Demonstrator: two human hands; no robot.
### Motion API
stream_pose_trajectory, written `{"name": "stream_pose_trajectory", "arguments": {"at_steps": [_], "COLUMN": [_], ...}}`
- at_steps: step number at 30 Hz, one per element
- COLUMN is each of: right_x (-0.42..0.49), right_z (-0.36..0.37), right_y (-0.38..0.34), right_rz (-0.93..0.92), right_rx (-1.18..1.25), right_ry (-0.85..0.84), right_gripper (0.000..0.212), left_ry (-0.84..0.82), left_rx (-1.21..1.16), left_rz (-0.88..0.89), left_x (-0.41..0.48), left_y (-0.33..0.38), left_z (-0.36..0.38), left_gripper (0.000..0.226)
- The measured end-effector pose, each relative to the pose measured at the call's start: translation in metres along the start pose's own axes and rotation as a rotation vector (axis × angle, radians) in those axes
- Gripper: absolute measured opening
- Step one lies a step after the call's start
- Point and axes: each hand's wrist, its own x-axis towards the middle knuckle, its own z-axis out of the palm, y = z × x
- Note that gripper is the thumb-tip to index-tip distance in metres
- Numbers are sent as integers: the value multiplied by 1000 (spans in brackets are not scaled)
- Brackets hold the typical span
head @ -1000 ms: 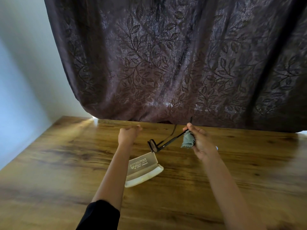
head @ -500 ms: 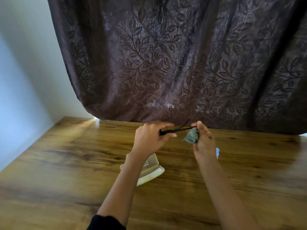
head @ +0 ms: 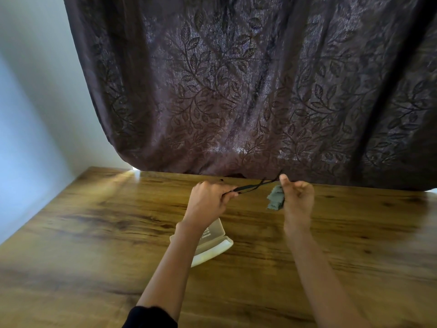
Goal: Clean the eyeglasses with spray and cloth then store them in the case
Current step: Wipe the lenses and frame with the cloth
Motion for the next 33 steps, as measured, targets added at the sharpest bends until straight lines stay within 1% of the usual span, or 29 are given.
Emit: {"name": "stream_pose_trajectory", "arguments": {"at_steps": [1, 3, 5, 7, 8, 10, 12, 14, 18, 23, 25, 28, 33], "right_x": [-2, -7, -12, -16, -17, -21, -26, -26, -20, -7, -6, -10, -21], "right_z": [-1, 1, 9, 17, 19, 22, 23, 23, 19, 7, 6, 10, 24], "right_y": [-3, -13, -21, -23, -21, -12, -5, -1, 5, 7, 6, 7, 14], "right_rz": [-103, -280, -380, -472, -512, -564, -617, -679, -722, -664, -651, -689, -806], "right_rx": [-54, -187, -333, -535, -625, -764, -831, -838, -863, -882, -877, -873, -861], "right_ry": [21, -6, -99, -249, -345, -523, -585, -558, -449, -305, -277, -297, -378], "right_gripper": [27, 23, 14, 10, 13, 26, 37, 40, 35, 29, 29, 30, 35], "left_ry": [-10, -32, -30, -27, -26, -20, 1, 26, 22, 57, 60, 33, 9], "left_rx": [10, 29, 32, 36, 50, 83, 85, 76, 92, 37, 31, 43, 97], "left_rz": [-12, -38, -47, -53, -50, -43, -41, -32, -18, -3, -8, -24, -41], "left_x": [0, 1, 2, 4, 5, 6, 6, 3, 2, 0, 0, 3, 6], "left_y": [-1, -1, 2, 4, 5, 4, 2, 0, -1, -4, -4, -3, 0], "left_z": [0, 1, 3, 4, 4, 4, 6, 7, 11, 11, 11, 11, 12], "left_gripper": [26, 20, 17, 15, 16, 18, 19, 18, 11, 15, 16, 14, 8]}}
